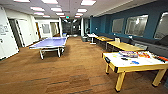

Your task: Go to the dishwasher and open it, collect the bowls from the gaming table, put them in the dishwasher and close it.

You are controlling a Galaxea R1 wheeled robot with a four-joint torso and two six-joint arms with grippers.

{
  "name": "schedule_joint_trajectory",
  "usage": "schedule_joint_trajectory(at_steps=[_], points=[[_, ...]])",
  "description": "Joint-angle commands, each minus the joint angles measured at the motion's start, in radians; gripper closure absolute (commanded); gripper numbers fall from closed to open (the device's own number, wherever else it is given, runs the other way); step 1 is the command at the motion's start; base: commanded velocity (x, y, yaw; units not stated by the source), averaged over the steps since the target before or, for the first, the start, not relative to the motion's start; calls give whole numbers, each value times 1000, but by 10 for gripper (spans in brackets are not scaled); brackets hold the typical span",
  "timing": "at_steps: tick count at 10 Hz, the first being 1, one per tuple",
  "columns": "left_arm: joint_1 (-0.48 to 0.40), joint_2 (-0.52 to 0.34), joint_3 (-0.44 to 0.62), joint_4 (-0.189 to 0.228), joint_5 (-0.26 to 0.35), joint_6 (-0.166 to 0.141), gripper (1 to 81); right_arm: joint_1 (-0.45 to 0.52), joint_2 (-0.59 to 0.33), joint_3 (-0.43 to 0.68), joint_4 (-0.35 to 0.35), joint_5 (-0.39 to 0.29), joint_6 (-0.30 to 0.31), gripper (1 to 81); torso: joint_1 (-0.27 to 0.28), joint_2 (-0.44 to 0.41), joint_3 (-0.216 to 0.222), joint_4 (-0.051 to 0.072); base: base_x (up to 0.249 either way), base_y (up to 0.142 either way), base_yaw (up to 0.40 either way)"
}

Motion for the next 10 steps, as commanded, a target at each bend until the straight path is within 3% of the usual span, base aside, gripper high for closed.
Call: schedule_joint_trajectory(at_steps=[1,10], points=[[-46,-4,10,8,45,6,10,41,3,14,-9,-38,-1,10,0,0,0,0,190,0,0],[-46,2,10,5,45,6,10,41,3,8,-6,-38,-1,10,0,0,0,0,190,0,0]])
